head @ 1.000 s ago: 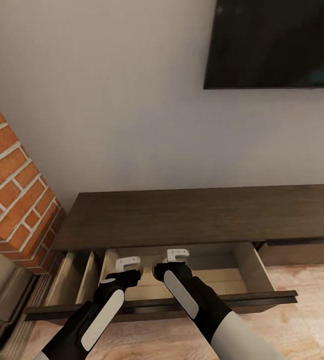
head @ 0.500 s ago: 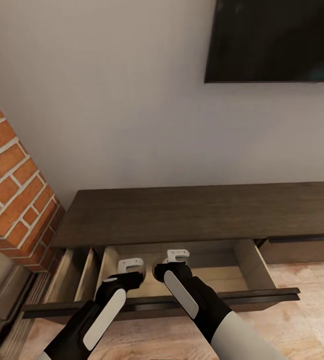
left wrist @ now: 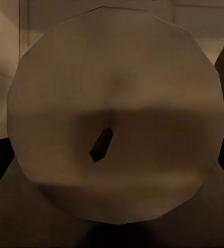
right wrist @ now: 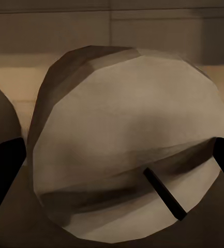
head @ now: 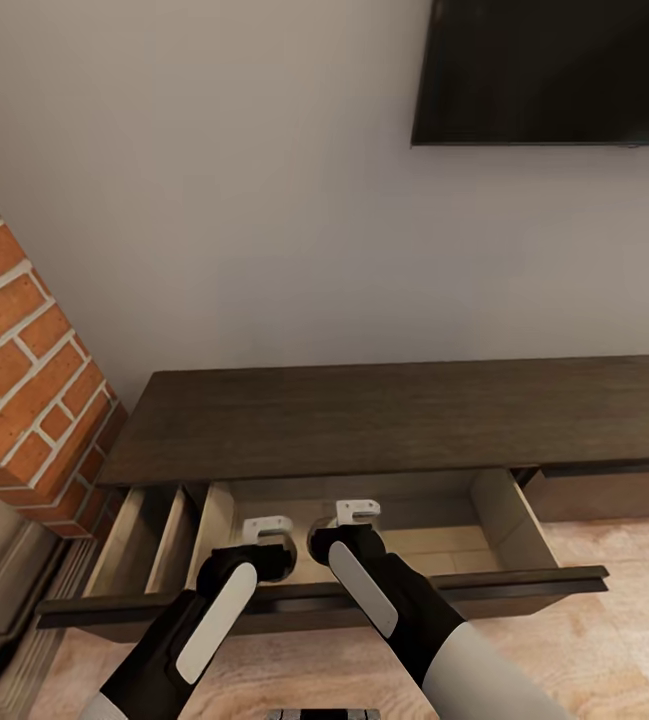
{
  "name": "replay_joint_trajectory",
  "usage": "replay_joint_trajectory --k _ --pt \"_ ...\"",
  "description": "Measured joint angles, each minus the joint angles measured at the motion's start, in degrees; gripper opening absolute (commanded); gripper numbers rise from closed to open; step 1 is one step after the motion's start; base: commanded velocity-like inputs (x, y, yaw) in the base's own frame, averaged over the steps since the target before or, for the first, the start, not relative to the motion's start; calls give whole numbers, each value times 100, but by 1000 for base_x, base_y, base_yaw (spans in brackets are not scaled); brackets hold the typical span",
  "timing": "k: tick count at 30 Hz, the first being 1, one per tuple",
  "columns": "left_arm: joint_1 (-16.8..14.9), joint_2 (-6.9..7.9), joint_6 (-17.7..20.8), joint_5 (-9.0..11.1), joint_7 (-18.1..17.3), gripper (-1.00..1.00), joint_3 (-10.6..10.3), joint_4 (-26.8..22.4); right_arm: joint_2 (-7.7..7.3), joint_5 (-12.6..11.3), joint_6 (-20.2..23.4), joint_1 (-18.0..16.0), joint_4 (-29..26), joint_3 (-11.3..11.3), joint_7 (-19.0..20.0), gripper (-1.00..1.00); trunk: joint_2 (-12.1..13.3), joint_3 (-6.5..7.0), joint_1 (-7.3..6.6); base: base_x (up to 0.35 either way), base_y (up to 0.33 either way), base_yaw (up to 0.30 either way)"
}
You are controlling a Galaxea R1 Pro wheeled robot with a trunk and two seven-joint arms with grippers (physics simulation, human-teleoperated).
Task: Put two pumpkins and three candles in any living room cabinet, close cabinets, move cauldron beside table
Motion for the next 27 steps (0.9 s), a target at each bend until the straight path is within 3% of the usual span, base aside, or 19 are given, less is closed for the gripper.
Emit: replay_joint_trajectory --k 18,27 --pt "-7 31 -587 -48 18 -100 -7 -10 0 -25 59 -4 -36 -9 -26 -100 -723 -322 394 0 0 0" --pt "-2 34 -712 -34 19 -100 -18 -8 0 -23 122 -4 -41 -8 -26 -100 -724 -323 395 32 47 0"
